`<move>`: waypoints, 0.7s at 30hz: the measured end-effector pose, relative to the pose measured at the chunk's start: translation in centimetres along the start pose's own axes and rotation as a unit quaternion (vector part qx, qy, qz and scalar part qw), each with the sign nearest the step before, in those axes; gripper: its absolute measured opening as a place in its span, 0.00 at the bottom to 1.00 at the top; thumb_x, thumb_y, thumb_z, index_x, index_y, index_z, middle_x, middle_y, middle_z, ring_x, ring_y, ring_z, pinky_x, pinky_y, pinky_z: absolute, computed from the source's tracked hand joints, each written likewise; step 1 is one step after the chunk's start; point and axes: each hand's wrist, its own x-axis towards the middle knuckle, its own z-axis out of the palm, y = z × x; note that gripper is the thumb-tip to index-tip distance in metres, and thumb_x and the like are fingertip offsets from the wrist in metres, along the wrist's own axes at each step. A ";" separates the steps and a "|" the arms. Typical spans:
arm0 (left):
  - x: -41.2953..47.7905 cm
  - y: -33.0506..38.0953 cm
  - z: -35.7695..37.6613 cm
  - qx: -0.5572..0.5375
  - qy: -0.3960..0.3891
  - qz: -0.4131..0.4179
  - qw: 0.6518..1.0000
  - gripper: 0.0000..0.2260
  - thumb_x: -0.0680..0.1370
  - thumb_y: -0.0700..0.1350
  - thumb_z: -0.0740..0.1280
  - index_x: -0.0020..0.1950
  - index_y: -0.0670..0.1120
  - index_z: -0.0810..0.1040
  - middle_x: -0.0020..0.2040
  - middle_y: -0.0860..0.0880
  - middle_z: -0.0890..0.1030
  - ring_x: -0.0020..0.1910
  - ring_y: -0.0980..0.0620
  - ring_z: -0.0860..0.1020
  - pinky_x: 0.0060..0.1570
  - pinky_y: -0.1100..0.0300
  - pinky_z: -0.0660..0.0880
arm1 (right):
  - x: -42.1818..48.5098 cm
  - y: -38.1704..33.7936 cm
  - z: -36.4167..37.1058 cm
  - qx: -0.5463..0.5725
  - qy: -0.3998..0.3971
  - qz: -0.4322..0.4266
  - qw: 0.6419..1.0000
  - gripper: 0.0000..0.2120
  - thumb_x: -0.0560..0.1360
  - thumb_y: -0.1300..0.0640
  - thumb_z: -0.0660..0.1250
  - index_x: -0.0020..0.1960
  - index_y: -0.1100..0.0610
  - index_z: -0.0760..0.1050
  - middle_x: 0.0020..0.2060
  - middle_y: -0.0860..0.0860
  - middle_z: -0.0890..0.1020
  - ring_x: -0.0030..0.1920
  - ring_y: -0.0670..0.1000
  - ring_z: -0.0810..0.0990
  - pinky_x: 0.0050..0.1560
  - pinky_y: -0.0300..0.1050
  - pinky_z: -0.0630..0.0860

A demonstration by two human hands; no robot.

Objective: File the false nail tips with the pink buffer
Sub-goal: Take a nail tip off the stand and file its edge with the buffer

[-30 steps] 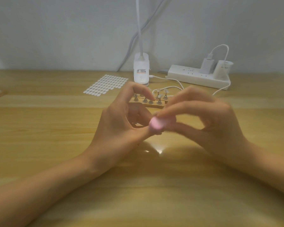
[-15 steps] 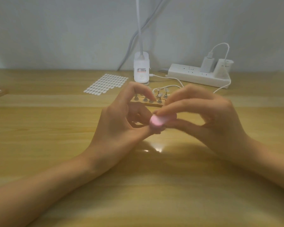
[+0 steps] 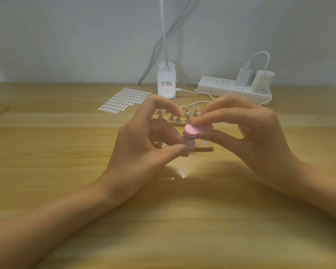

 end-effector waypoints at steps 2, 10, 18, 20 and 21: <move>0.0 0.0 0.0 -0.010 0.000 -0.001 1.000 0.21 0.69 0.46 0.79 0.56 0.50 0.72 0.36 0.48 0.85 0.37 0.50 0.85 0.31 0.69 0.72 | -0.1 -0.1 0.2 -0.002 -0.008 -0.008 1.000 0.09 0.75 0.59 0.74 0.55 0.58 0.83 0.47 0.55 0.82 0.47 0.54 0.82 0.50 0.50 0.78; -0.1 0.1 0.2 -0.042 -0.004 -0.013 0.999 0.21 0.69 0.48 0.78 0.56 0.50 0.72 0.35 0.49 0.85 0.36 0.50 0.85 0.32 0.68 0.74 | -0.3 -0.1 0.3 -0.011 -0.016 -0.018 1.000 0.08 0.75 0.59 0.75 0.54 0.57 0.84 0.47 0.54 0.82 0.47 0.52 0.81 0.50 0.47 0.78; -0.1 0.1 0.2 -0.044 0.005 -0.021 0.999 0.21 0.68 0.50 0.78 0.55 0.51 0.72 0.34 0.49 0.84 0.36 0.50 0.85 0.30 0.69 0.72 | -0.3 -0.1 0.4 -0.003 -0.021 -0.029 0.999 0.08 0.75 0.60 0.74 0.54 0.57 0.84 0.46 0.54 0.81 0.46 0.53 0.81 0.49 0.48 0.78; 0.0 0.0 0.2 -0.041 0.011 -0.025 0.999 0.20 0.69 0.49 0.78 0.55 0.51 0.72 0.34 0.49 0.84 0.35 0.50 0.85 0.29 0.67 0.72 | -0.2 0.1 0.1 -0.006 0.002 -0.005 1.000 0.08 0.75 0.59 0.74 0.54 0.58 0.84 0.46 0.55 0.82 0.47 0.53 0.82 0.50 0.51 0.78; 0.0 0.0 0.2 -0.040 0.015 -0.025 0.999 0.21 0.69 0.48 0.79 0.55 0.51 0.72 0.35 0.48 0.84 0.34 0.51 0.84 0.28 0.66 0.72 | -0.2 0.2 0.0 -0.002 0.012 0.009 1.000 0.08 0.75 0.59 0.74 0.54 0.58 0.83 0.47 0.55 0.82 0.48 0.53 0.82 0.50 0.53 0.78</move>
